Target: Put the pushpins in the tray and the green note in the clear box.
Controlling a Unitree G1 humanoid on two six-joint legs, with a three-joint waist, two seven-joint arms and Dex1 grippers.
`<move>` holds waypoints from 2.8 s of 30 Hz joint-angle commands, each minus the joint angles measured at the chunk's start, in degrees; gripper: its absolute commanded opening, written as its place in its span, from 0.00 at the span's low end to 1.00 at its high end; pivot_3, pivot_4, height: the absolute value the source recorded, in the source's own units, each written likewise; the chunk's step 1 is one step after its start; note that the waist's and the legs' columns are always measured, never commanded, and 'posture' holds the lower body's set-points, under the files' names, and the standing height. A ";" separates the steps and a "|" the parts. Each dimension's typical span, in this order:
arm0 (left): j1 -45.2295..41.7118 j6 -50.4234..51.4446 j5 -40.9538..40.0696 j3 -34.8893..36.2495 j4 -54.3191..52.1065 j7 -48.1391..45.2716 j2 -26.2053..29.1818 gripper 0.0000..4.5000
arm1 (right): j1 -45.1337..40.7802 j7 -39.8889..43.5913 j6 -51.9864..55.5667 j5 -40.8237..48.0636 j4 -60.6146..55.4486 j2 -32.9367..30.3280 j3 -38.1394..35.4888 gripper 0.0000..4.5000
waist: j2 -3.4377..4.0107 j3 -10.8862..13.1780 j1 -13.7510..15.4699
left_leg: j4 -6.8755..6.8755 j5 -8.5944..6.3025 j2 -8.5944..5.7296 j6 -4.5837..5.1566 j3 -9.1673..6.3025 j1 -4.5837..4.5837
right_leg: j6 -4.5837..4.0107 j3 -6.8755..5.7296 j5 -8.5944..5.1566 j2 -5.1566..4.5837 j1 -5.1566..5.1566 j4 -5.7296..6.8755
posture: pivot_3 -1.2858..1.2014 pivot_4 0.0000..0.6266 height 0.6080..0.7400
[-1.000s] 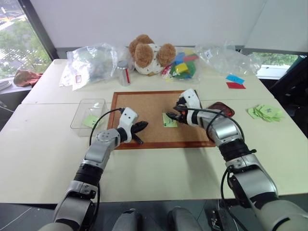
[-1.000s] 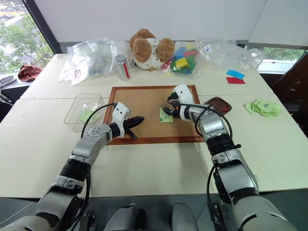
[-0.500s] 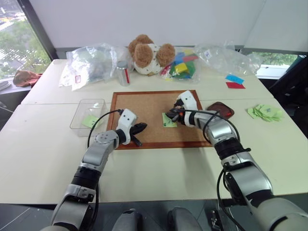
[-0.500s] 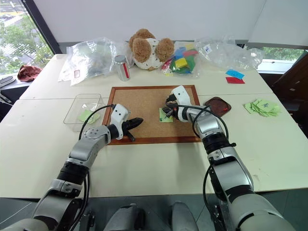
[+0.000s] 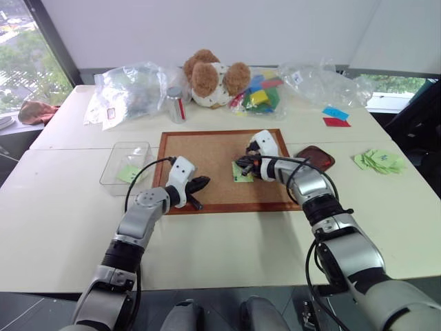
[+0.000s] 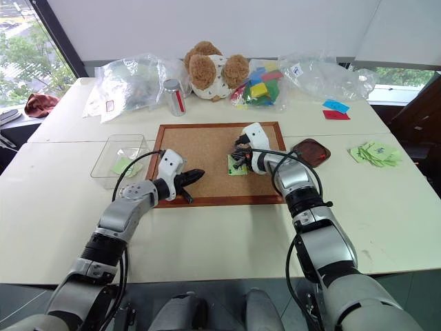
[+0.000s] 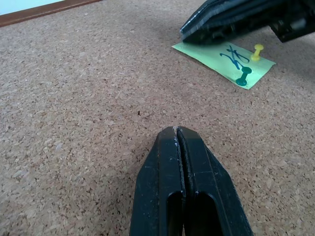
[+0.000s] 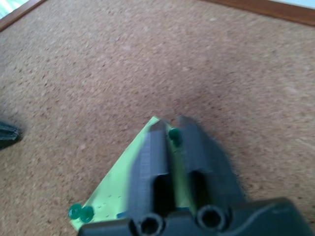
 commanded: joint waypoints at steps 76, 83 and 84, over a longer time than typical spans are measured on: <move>3.03 2.89 1.03 -1.20 -1.41 0.17 -0.82 0.00 | 15.33 -7.80 24.54 9.54 -40.91 -8.05 -8.67 0.41 | 0.13 -0.10 0.45 | -0.01 -0.01 0.01 0.03 0.07 0.01 | 0.00 0.10 0.00 0.00 0.04 -0.01 | 0.52 0.24 1.00; 3.53 3.22 0.91 -1.23 -2.21 0.05 -0.65 0.00 | 18.27 -6.94 25.28 9.77 -45.15 -6.13 -5.23 0.41 | 0.13 -0.10 0.44 | -0.01 -0.01 0.01 0.03 0.07 0.02 | 0.00 0.10 0.00 0.00 0.04 -0.01 | 0.52 0.24 1.00; 3.61 3.24 0.90 -1.21 -2.29 0.02 -0.58 0.00 | 18.61 -6.97 25.05 9.50 -45.21 -5.97 -4.69 0.41 | 0.13 -0.10 0.44 | -0.01 -0.01 0.01 0.03 0.07 0.02 | 0.00 0.10 0.00 0.00 0.04 -0.01 | 0.52 0.24 1.00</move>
